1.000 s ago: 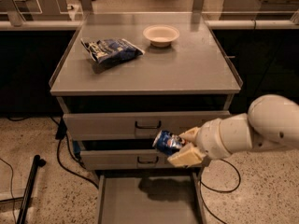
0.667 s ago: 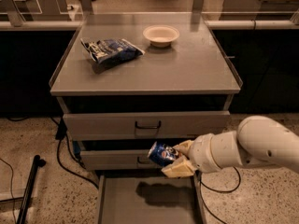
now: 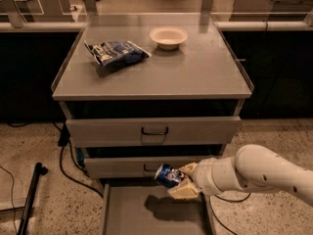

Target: Place pepsi can into bottom drawer

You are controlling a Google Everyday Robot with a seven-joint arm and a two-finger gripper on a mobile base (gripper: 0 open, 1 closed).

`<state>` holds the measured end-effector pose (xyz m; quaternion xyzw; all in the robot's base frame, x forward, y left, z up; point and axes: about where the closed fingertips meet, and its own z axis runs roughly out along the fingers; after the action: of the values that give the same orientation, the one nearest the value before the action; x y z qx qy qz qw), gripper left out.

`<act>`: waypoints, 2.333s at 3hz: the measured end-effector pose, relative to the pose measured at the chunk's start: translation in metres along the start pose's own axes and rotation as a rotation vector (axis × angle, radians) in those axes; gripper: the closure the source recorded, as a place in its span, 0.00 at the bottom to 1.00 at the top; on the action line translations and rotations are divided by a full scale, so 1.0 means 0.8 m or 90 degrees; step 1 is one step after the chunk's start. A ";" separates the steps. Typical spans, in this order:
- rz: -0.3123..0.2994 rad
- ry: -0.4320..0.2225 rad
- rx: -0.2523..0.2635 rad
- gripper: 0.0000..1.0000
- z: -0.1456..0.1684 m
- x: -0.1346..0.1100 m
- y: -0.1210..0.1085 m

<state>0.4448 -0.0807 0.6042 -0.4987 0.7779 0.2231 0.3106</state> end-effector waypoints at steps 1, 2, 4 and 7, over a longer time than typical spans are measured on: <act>0.032 0.015 -0.014 1.00 0.033 0.047 -0.019; 0.030 0.016 -0.015 1.00 0.035 0.046 -0.017; 0.043 0.036 -0.058 1.00 0.119 0.068 -0.036; 0.008 -0.007 -0.018 1.00 0.217 0.145 -0.065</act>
Offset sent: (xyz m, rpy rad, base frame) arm 0.0078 -0.0083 -0.0324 -0.0035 0.0372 -0.0125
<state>0.5013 -0.0617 0.3974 -0.4972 0.7760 0.2385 0.3062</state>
